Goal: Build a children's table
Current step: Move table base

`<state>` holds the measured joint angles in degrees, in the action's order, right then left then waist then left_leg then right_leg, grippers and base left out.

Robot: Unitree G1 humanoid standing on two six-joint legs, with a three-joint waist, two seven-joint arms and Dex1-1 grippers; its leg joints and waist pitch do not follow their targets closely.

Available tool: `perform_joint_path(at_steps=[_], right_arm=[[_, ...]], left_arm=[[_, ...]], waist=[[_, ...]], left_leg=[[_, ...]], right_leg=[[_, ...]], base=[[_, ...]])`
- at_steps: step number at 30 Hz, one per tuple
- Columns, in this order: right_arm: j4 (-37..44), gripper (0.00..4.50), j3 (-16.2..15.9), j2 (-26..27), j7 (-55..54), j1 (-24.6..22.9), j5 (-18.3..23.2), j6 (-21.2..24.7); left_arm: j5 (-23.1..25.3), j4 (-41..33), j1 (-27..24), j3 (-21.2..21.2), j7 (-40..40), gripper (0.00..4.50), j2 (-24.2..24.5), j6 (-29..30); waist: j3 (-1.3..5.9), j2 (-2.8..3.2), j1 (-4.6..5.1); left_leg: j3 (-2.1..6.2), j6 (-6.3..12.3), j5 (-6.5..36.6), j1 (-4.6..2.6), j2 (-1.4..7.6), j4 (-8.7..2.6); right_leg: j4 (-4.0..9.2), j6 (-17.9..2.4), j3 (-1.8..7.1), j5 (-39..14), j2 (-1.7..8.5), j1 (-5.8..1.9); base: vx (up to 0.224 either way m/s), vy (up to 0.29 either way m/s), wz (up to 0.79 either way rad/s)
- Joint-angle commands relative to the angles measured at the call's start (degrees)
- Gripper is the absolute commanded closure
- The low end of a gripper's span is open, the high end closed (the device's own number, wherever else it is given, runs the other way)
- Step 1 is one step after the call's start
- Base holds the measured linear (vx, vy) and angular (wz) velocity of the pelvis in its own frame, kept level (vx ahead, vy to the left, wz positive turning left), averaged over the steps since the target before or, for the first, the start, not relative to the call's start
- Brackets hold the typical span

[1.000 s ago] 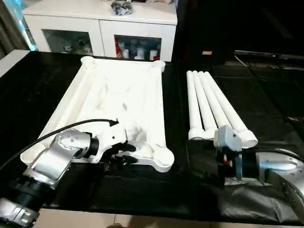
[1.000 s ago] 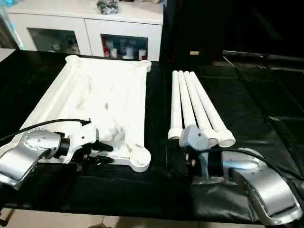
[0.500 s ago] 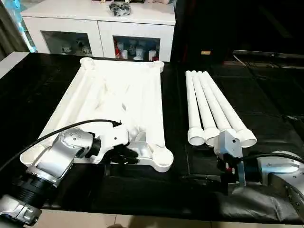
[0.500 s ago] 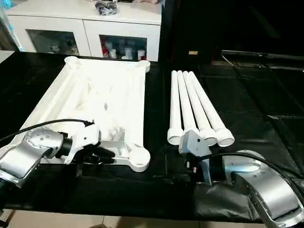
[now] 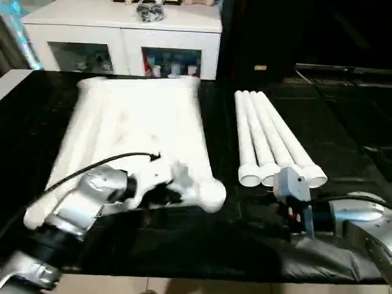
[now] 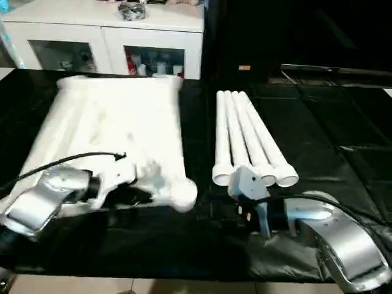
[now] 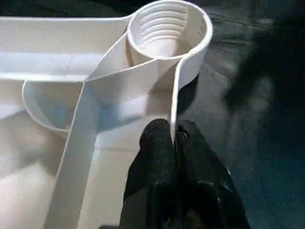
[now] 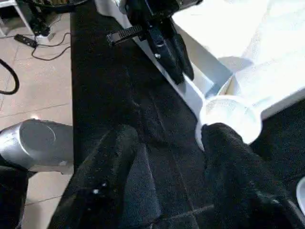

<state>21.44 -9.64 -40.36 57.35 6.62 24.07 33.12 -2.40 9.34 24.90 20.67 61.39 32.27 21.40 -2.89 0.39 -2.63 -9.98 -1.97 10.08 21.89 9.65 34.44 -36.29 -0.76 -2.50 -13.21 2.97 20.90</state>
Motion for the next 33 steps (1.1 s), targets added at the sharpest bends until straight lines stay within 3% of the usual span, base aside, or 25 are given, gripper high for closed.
perform_joint_path(at_steps=[1,4,5,8,10,13,14,16,17,19,24,25,26,28,29,30,32,33], right_arm=[[-0.61,2.36,-0.37,0.32,-0.51,0.89,-0.48,-0.39],[-0.99,2.54,-0.59,0.70,-0.64,1.51,-0.72,-0.70],[-1.12,2.79,-0.55,0.80,-0.66,1.72,-0.71,-0.74],[-1.66,2.99,0.01,1.54,-1.14,2.52,-0.50,-0.90],[-1.68,3.10,0.05,1.59,-1.17,2.56,-0.48,-0.91],[-1.86,3.19,1.29,3.69,-2.76,3.72,0.80,-0.73],[-2.23,3.24,1.78,4.90,-4.12,4.43,1.08,-0.33],[-3.46,2.96,2.59,7.20,-6.95,6.00,1.15,0.45],[-5.02,2.89,3.52,9.53,-9.99,7.58,1.15,1.33],[-7.38,2.86,4.78,12.89,-13.79,10.02,1.47,2.27],[-14.62,2.38,5.55,19.92,-22.50,16.67,-1.00,2.43],[-17.27,2.26,6.26,22.48,-25.20,18.90,-1.08,2.57],[-21.71,2.14,5.43,25.17,-27.49,22.68,-2.87,0.94],[-22.48,2.03,5.12,25.54,-27.77,23.36,-3.31,0.59],[-25.17,1.95,3.79,25.72,-29.02,24.93,-6.28,-2.74],[-29.08,1.95,3.07,26.72,-30.25,27.06,-8.13,-5.55],[-33.45,1.64,2.95,28.47,-31.02,29.20,-9.58,-10.30],[-33.87,1.60,3.18,28.79,-31.36,29.34,-9.49,-10.54]], left_arm=[[1.01,1.00,-0.31,-2.11,-2.21,4.50,0.37,0.78],[0.96,0.79,-0.41,-1.91,-1.69,4.50,0.54,0.31],[0.89,0.43,-0.52,-1.86,-1.58,4.50,0.68,1.03],[1.20,-0.27,-0.88,-1.99,-2.38,4.50,1.08,2.24],[1.20,-0.27,-0.89,-2.01,-2.41,4.50,1.09,2.17],[0.56,-1.26,-1.40,-2.54,-2.43,4.50,1.25,-0.02],[-0.39,-1.89,-1.56,-3.04,-2.00,4.06,1.23,0.01],[-1.62,-3.00,-1.86,-3.71,-1.13,3.95,1.46,0.13],[-1.95,-3.85,-2.15,-3.96,-0.60,3.92,1.96,0.21],[-2.26,-5.04,-2.57,-4.58,-0.10,3.77,2.73,-0.19],[-4.12,-8.58,-3.46,-6.69,1.21,3.33,4.77,0.65],[-4.61,-9.70,-3.76,-7.27,1.51,3.22,5.49,1.00],[-5.32,-11.60,-4.29,-8.21,1.93,3.16,6.63,2.10],[-5.44,-11.97,-4.41,-8.39,2.02,3.10,6.82,2.34],[-5.76,-12.85,-4.54,-8.74,2.12,3.01,7.10,2.93],[-6.06,-14.02,-4.59,-9.16,1.88,3.01,7.28,3.75],[-6.49,-15.55,-4.75,-9.62,1.43,2.70,7.45,4.68],[-6.53,-15.73,-4.78,-9.66,1.37,2.67,7.44,4.79]], waist=[[3.36,-0.15,-0.62],[3.36,-0.25,-0.71],[3.34,-0.20,-0.77],[3.24,-0.47,-0.93],[3.21,-0.32,-0.97],[3.28,-0.50,-0.97],[3.30,-0.66,-0.98],[3.38,-0.50,-0.76],[3.29,-0.86,-0.78],[3.30,-0.82,-0.81],[3.30,-0.60,-0.69],[3.31,-0.64,-0.87],[3.34,-0.40,-0.76],[3.32,-0.52,-0.62],[3.27,-0.35,-0.98],[3.25,-0.78,-0.98],[3.32,-0.80,-0.95],[3.24,-0.68,-0.94]], left_leg=[[1.59,2.01,10.06,-1.06,3.63,-3.74],[1.51,2.63,9.35,-1.09,3.67,-3.72],[1.51,2.52,9.59,-1.21,3.74,-3.77],[1.50,2.09,10.40,-1.28,3.79,-3.90],[1.46,1.95,10.65,-1.27,3.75,-3.90],[1.43,2.01,10.04,-1.16,3.75,-3.91],[1.41,2.05,9.81,-1.20,3.72,-3.88],[1.45,1.89,8.93,-1.13,3.64,-3.90],[1.28,1.80,9.16,-1.35,3.73,-3.92],[1.27,1.58,8.89,-1.33,3.59,-3.99],[1.10,-0.72,9.32,-1.52,3.40,-4.17],[1.12,-1.07,9.45,-1.53,3.48,-4.18],[1.11,-2.02,10.28,-1.66,3.43,-4.21],[1.09,-2.56,10.37,-1.46,3.30,-4.30],[0.91,-2.78,10.51,-1.80,3.54,-4.20],[0.80,-2.93,10.02,-1.62,3.40,-4.26],[0.81,-3.43,9.61,-1.33,3.22,-4.25],[0.81,-3.37,9.81,-1.34,3.35,-4.17]], right_leg=[[4.65,-12.98,2.82,-5.95,5.51,-1.92],[4.65,-12.88,2.76,-5.42,5.43,-1.81],[4.62,-12.91,2.75,-5.76,5.39,-1.70],[4.68,-12.75,2.74,-7.14,5.41,-1.62],[4.72,-12.55,2.76,-7.68,5.44,-1.59],[4.63,-12.23,2.80,-6.94,5.51,-1.60],[4.61,-12.26,2.79,-6.84,5.51,-1.58],[4.41,-12.45,2.65,-6.42,5.41,-1.49],[4.55,-12.46,2.74,-6.71,5.36,-1.27],[4.50,-12.65,2.70,-7.12,5.39,-1.24],[4.05,-12.68,2.67,-7.01,5.10,-0.67],[4.06,-12.32,2.67,-7.07,5.15,-0.90],[3.80,-12.32,2.69,-7.14,5.09,-0.58],[3.82,-12.09,2.72,-7.58,5.06,-0.73],[3.89,-11.52,2.88,-7.10,5.13,-0.43],[3.89,-11.31,2.85,-6.53,5.02,-0.64],[3.71,-11.32,2.84,-6.57,5.10,-0.80],[3.72,-11.20,2.98,-6.37,5.27,-0.71]], base=[[0.000,0.000,0.00],[0.000,0.000,0.00],[0.000,0.000,0.00],[0.000,0.000,0.00],[0.000,0.000,0.00],[0.000,0.000,0.00],[0.000,0.000,0.00],[0.000,0.000,0.00],[0.000,0.000,0.00],[0.000,0.000,0.00],[0.000,0.000,0.00],[0.000,0.000,0.00],[0.000,0.000,0.00],[0.000,0.000,0.00],[0.000,0.000,0.00],[0.000,0.000,0.00],[0.000,0.000,0.00],[0.000,0.000,0.00]])
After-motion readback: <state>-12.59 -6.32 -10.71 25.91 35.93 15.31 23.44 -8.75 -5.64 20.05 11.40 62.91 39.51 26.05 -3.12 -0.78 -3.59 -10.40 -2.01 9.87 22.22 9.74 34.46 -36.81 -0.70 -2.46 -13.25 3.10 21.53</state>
